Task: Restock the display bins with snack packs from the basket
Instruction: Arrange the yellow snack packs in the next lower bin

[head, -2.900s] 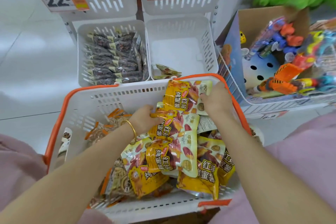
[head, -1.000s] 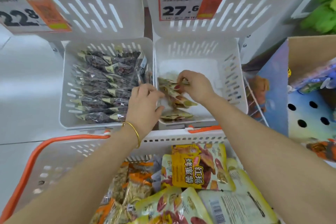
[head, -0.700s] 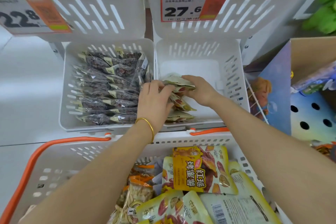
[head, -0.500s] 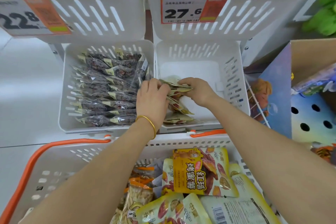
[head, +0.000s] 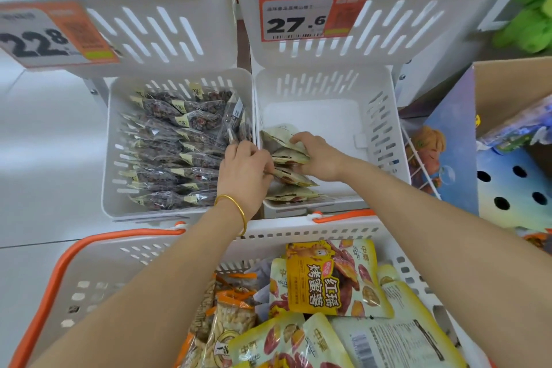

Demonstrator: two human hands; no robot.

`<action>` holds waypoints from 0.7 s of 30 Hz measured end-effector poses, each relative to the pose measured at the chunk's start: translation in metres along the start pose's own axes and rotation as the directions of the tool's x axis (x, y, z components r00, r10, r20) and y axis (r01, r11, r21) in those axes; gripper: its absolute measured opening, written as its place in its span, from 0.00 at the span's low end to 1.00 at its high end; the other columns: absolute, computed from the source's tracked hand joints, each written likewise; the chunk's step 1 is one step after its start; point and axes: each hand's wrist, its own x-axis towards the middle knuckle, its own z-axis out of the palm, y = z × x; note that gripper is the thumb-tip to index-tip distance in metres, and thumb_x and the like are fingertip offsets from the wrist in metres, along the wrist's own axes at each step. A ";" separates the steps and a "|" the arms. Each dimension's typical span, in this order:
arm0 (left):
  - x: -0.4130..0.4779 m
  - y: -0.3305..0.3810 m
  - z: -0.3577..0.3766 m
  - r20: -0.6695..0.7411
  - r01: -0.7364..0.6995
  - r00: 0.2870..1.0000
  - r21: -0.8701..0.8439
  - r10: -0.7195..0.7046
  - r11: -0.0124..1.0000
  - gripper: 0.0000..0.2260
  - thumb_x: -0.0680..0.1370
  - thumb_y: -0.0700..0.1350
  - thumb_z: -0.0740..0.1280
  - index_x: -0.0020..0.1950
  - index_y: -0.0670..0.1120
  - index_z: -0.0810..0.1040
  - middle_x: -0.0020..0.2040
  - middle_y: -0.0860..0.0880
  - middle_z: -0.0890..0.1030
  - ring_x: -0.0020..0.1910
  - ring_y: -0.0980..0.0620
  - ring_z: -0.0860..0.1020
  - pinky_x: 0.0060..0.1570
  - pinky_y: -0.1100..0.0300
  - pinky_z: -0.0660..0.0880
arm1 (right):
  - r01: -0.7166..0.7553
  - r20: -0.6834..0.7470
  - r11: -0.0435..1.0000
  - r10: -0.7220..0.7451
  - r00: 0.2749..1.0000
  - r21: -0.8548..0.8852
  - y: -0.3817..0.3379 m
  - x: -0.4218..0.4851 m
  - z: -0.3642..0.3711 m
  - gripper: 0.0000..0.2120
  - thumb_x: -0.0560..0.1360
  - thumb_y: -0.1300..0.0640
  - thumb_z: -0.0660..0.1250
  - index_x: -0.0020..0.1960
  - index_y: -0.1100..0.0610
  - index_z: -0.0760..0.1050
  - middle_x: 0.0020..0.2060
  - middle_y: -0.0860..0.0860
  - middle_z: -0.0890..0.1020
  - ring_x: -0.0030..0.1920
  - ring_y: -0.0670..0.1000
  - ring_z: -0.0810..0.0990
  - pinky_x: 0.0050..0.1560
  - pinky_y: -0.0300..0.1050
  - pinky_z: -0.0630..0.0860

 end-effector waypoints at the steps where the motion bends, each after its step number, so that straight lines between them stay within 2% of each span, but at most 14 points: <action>1: -0.002 0.001 -0.003 0.023 0.008 1.000 -0.027 -0.007 1.000 0.06 0.74 0.41 0.68 0.50 0.46 0.79 0.54 0.46 0.72 0.57 0.43 0.65 0.57 0.56 0.64 | -0.012 0.005 1.000 0.012 1.000 0.005 -0.002 -0.004 -0.002 0.33 0.75 0.58 0.69 0.74 0.54 0.56 0.68 0.59 0.63 0.65 0.59 0.68 0.60 0.44 0.65; 4: -0.018 0.003 -0.018 0.024 0.015 1.000 -0.076 -0.013 0.997 0.08 0.75 0.44 0.68 0.53 0.49 0.79 0.56 0.48 0.72 0.59 0.44 0.65 0.54 0.66 0.55 | -0.003 -0.065 0.999 0.006 0.998 0.043 -0.009 -0.030 -0.013 0.37 0.74 0.56 0.71 0.76 0.54 0.55 0.72 0.58 0.61 0.70 0.57 0.63 0.66 0.46 0.62; 6: -0.039 0.006 -0.032 -0.029 -0.002 1.000 -0.109 -0.001 0.994 0.08 0.75 0.43 0.68 0.53 0.48 0.79 0.55 0.48 0.73 0.60 0.46 0.67 0.51 0.69 0.52 | 0.035 -0.191 0.994 -0.015 0.982 0.100 -0.013 -0.061 -0.018 0.33 0.75 0.56 0.70 0.75 0.54 0.58 0.72 0.56 0.62 0.70 0.55 0.65 0.66 0.45 0.63; 8: -0.067 0.012 -0.043 -0.099 -0.048 0.995 -0.152 0.033 0.987 0.06 0.75 0.41 0.68 0.52 0.46 0.79 0.53 0.47 0.75 0.58 0.46 0.70 0.52 0.70 0.52 | 0.082 -0.369 0.974 0.002 0.929 0.210 -0.017 -0.099 -0.018 0.26 0.75 0.58 0.69 0.71 0.55 0.65 0.67 0.55 0.69 0.61 0.54 0.74 0.60 0.45 0.70; 10: -0.096 0.018 -0.047 -0.115 -0.098 0.990 -0.183 0.078 0.978 0.05 0.74 0.40 0.69 0.49 0.46 0.80 0.52 0.46 0.76 0.56 0.44 0.72 0.51 0.69 0.53 | 0.119 -0.467 0.945 0.040 0.883 0.306 -0.022 -0.138 -0.012 0.17 0.74 0.61 0.68 0.63 0.57 0.73 0.56 0.54 0.77 0.52 0.53 0.78 0.56 0.50 0.75; 12: -0.120 0.027 -0.047 -0.036 -0.108 0.994 -0.210 0.102 0.972 0.05 0.74 0.40 0.70 0.49 0.46 0.80 0.53 0.46 0.76 0.57 0.44 0.71 0.51 0.68 0.54 | 0.056 -0.384 0.964 0.051 0.922 0.261 -0.025 -0.173 -0.001 0.11 0.74 0.62 0.68 0.56 0.60 0.78 0.49 0.53 0.80 0.49 0.52 0.79 0.53 0.48 0.76; 15: -0.147 0.039 -0.047 0.154 -0.133 0.974 -0.193 0.164 0.972 0.06 0.75 0.43 0.69 0.52 0.47 0.80 0.55 0.48 0.75 0.59 0.46 0.69 0.55 0.64 0.56 | -0.107 -0.131 0.991 0.117 0.984 0.081 -0.032 -0.212 0.023 0.08 0.75 0.58 0.68 0.48 0.63 0.80 0.38 0.56 0.80 0.39 0.54 0.79 0.41 0.44 0.75; 17: -0.158 0.044 -0.049 0.281 -0.142 0.943 -0.142 0.177 0.980 0.08 0.76 0.45 0.67 0.55 0.49 0.79 0.58 0.49 0.74 0.61 0.48 0.68 0.60 0.62 0.56 | -0.186 -0.069 0.980 0.181 0.981 -0.072 -0.037 -0.228 0.039 0.16 0.76 0.49 0.66 0.39 0.62 0.77 0.35 0.59 0.79 0.37 0.57 0.78 0.39 0.47 0.75; 18: -0.162 0.043 -0.050 0.323 -0.139 0.931 -0.117 0.170 0.983 0.08 0.77 0.46 0.66 0.56 0.50 0.79 0.58 0.49 0.74 0.62 0.49 0.67 0.62 0.61 0.57 | -0.215 -0.046 0.958 0.210 0.977 -0.188 -0.041 -0.234 0.048 0.20 0.76 0.44 0.65 0.36 0.60 0.73 0.34 0.56 0.76 0.37 0.56 0.76 0.38 0.47 0.73; 20: -0.166 0.041 -0.054 0.361 -0.118 0.921 -0.099 0.146 0.988 0.08 0.78 0.46 0.65 0.57 0.51 0.78 0.59 0.50 0.73 0.62 0.49 0.67 0.61 0.60 0.57 | -0.240 -0.018 0.895 0.252 0.967 -0.376 -0.046 -0.246 0.068 0.22 0.74 0.38 0.63 0.39 0.57 0.69 0.36 0.50 0.71 0.39 0.52 0.72 0.39 0.45 0.69; 21: -0.167 0.040 -0.057 0.364 -0.102 0.922 -0.106 0.134 0.989 0.09 0.78 0.46 0.64 0.57 0.51 0.78 0.59 0.50 0.73 0.63 0.50 0.67 0.61 0.61 0.57 | -0.249 -0.019 0.880 0.264 0.964 -0.405 -0.046 -0.250 0.078 0.21 0.73 0.37 0.64 0.41 0.56 0.69 0.37 0.49 0.71 0.41 0.51 0.72 0.39 0.45 0.68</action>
